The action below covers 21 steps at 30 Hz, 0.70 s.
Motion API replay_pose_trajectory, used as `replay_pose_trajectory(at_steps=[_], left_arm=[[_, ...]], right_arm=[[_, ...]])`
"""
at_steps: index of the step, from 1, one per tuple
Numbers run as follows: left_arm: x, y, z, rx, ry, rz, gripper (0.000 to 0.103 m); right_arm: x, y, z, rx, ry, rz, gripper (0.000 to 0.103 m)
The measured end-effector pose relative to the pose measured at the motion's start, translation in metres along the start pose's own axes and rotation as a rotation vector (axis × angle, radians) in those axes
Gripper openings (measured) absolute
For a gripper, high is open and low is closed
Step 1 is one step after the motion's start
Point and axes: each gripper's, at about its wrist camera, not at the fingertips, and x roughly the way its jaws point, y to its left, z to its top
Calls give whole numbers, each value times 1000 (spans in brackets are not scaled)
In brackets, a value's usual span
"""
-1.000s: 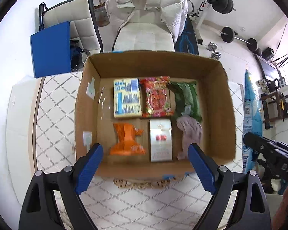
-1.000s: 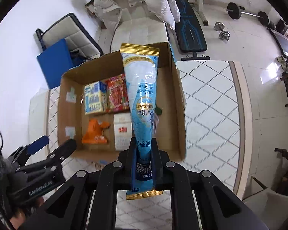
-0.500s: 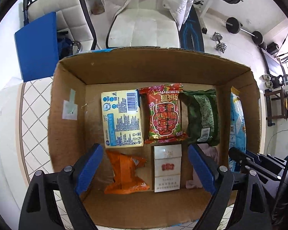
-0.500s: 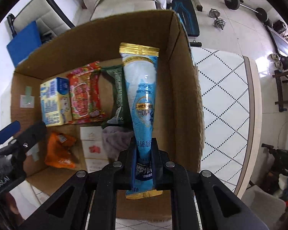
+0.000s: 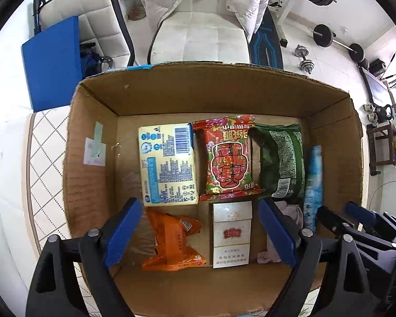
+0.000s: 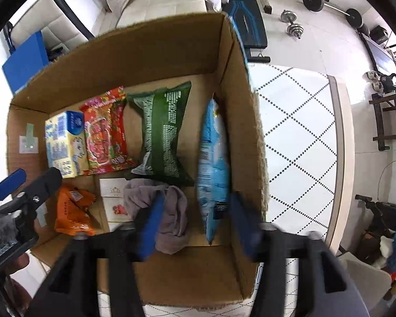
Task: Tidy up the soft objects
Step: 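Lower the tube bag into the box beside the green bag and release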
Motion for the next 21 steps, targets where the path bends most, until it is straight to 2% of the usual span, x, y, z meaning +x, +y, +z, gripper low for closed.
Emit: replay_pose_trajectory(at_steps=[4, 8, 15, 21], left_arm=[[-11, 4, -9, -12, -13, 0, 91], [-26, 8, -23, -17, -31, 12, 91], [-66, 10, -55, -20, -81, 25, 91], [-118, 4, -93, -5, -152, 21, 91]], right_arm=[[-12, 3, -9, -19, -24, -13, 74], [-21, 5, -20, -29, -42, -12, 95], [-52, 1, -48, -23, -99, -3, 96], [-103, -6, -93, -23, -184, 25, 96]])
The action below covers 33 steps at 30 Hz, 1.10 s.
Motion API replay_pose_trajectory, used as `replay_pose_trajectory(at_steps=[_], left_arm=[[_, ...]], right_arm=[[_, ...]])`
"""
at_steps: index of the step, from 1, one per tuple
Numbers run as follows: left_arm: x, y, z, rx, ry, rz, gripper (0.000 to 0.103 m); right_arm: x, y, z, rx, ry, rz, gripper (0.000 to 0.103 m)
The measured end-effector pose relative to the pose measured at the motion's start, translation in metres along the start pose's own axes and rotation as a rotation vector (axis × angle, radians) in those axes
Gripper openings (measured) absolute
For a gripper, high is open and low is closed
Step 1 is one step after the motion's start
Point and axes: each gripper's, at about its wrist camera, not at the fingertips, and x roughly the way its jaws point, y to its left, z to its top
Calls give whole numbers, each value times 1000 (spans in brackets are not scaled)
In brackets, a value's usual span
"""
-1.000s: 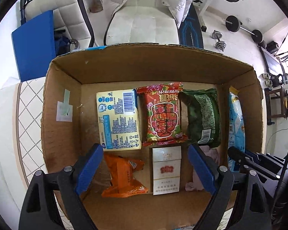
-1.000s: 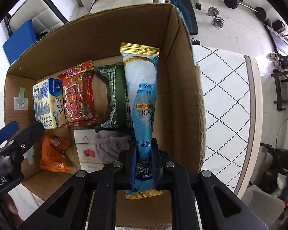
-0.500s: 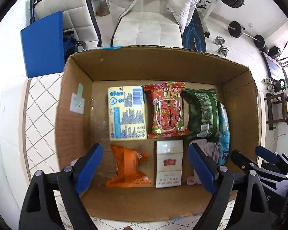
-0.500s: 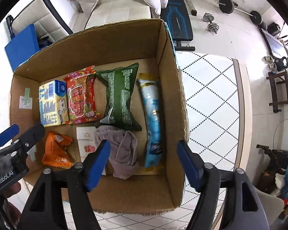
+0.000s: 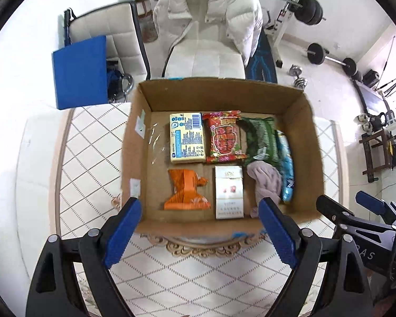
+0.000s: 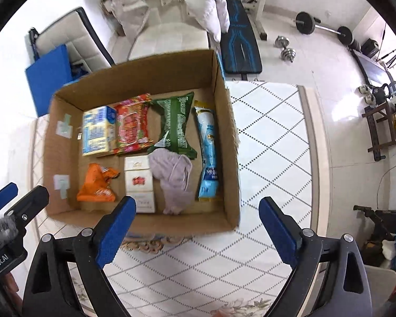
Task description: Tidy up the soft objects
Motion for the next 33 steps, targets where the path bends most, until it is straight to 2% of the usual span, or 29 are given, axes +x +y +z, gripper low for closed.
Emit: replay_pose_trajectory(at_steps=[8, 17, 20, 28, 33], left_arm=[[-78, -1, -45, 0, -98, -14, 91], [-157, 3, -96, -7, -191, -2, 91], [-180, 6, -111, -15, -221, 3, 91], [-219, 3, -143, -14, -274, 19, 91], [-236, 0, -154, 0, -316, 36, 91]], right_arm=[[-100, 4, -58, -44, -133, 31, 96], [-182, 3, -116, -52, -214, 64, 96], [-206, 2, -134, -59, -255, 50, 96], [-268, 7, -178, -100, -363, 11, 96], [-292, 8, -190, -108, -415, -15, 96]])
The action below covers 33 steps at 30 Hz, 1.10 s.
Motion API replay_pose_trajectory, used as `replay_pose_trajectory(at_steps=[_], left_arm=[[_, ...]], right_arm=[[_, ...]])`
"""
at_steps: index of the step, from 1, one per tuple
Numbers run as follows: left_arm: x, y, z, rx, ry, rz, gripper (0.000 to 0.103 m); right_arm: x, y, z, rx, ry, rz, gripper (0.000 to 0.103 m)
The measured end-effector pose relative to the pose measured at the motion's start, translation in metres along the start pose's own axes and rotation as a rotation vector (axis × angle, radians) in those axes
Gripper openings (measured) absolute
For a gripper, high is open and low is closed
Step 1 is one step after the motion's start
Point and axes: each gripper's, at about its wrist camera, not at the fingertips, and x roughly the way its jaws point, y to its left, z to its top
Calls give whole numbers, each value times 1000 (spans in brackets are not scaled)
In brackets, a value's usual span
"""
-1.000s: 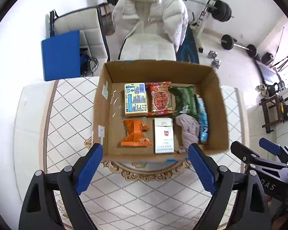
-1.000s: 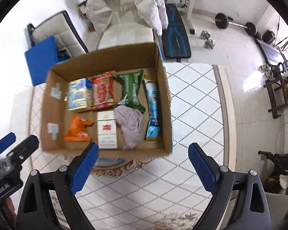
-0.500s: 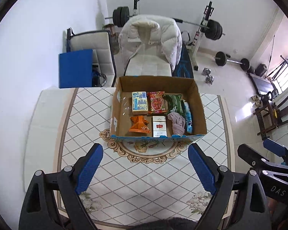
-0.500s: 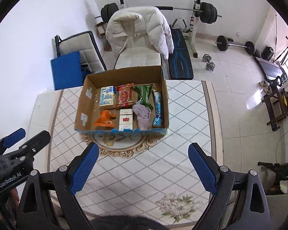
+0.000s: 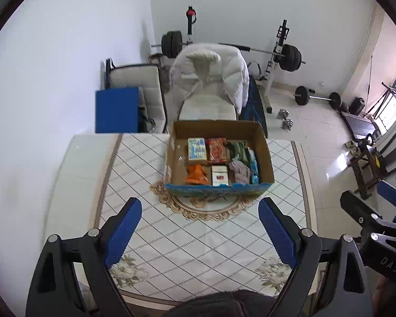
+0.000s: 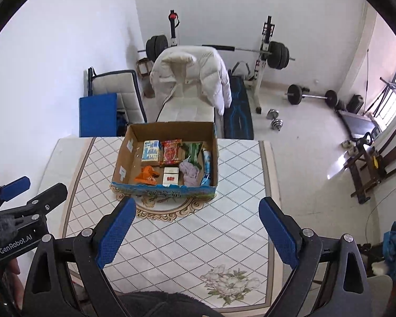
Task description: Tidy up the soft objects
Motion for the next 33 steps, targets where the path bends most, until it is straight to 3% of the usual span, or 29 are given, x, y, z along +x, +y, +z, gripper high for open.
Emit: replay_pose_trajectory(at_steps=[9, 33], left_arm=[[-5, -2, 0, 5, -28, 0, 91], [-12, 0, -5, 4, -53, -19, 91]], right_arm=[[-24, -5, 4, 25, -58, -33, 96], [-29, -8, 0, 61, -70, -50, 96]])
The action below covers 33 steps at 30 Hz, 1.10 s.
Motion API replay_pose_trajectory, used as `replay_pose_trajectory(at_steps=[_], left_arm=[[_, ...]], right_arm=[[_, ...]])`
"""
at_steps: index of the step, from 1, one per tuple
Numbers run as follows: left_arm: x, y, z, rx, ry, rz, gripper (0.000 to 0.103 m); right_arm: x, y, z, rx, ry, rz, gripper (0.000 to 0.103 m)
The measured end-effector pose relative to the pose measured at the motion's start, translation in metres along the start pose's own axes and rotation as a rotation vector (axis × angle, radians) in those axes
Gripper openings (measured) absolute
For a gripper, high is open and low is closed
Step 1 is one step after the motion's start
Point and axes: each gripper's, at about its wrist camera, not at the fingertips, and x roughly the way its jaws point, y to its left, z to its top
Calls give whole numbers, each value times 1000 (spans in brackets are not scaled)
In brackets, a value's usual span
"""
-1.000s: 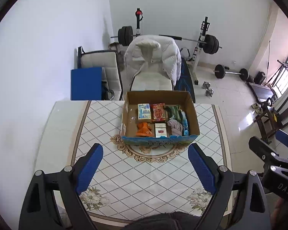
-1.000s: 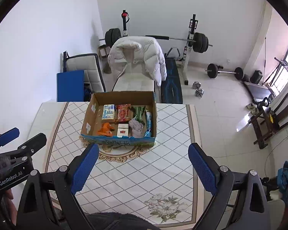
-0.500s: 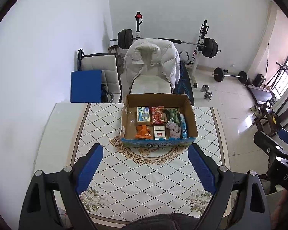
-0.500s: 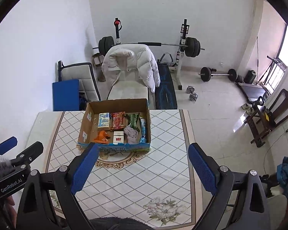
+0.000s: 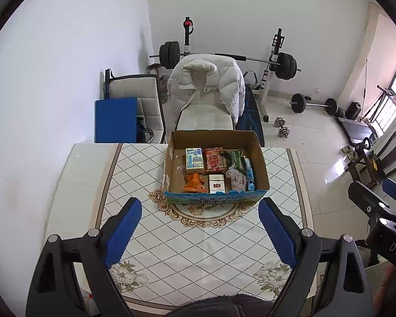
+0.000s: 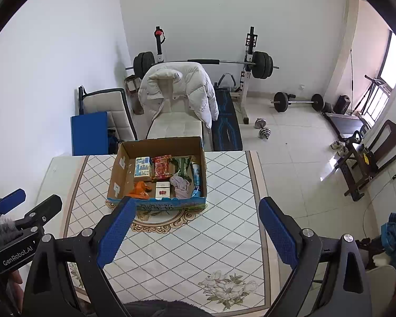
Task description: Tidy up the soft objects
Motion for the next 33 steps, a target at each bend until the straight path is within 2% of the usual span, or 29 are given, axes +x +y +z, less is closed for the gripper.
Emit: replay_pose_trajectory(at_steps=[33], left_arm=[[-8, 0, 3, 2, -14, 19, 91]], right_arm=[[-4, 1, 6, 14, -22, 10, 96]])
